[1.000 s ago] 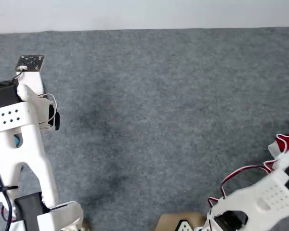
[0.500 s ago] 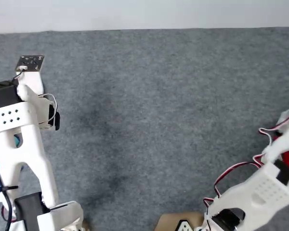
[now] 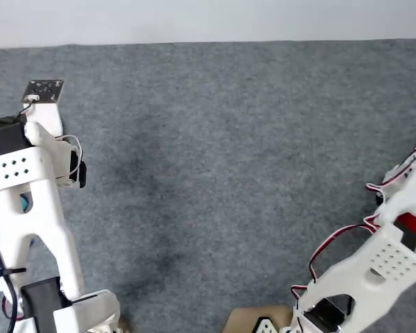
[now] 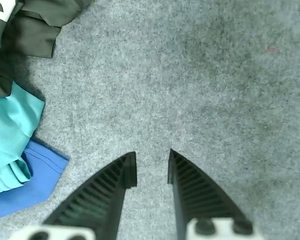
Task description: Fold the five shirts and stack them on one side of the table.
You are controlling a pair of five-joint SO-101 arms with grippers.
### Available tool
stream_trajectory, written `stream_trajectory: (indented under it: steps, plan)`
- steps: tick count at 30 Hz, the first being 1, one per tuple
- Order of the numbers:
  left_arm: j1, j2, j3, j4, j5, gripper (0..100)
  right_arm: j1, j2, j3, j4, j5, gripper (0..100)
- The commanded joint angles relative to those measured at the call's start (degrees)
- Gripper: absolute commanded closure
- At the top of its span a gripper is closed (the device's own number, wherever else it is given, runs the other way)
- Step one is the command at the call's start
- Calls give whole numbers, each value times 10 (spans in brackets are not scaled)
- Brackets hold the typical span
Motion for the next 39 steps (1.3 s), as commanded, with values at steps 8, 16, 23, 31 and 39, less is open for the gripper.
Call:
stream_trajectory:
  steps: [8,16,23,31,39]
  plan:
    - [4,-18,-2,0,-3,893,47,-107,-83,-20,7,988]
    - [4,-18,-2,0,-3,893,94,-11,-83,-235,9,987]
    - [4,-18,-2,0,-3,893,108,68,-84,-356,54,988]
    - [4,-18,-2,0,-3,893,110,56,-91,-365,52,988]
    - [4,-18,-2,0,-3,893,109,-17,-105,-349,54,987]
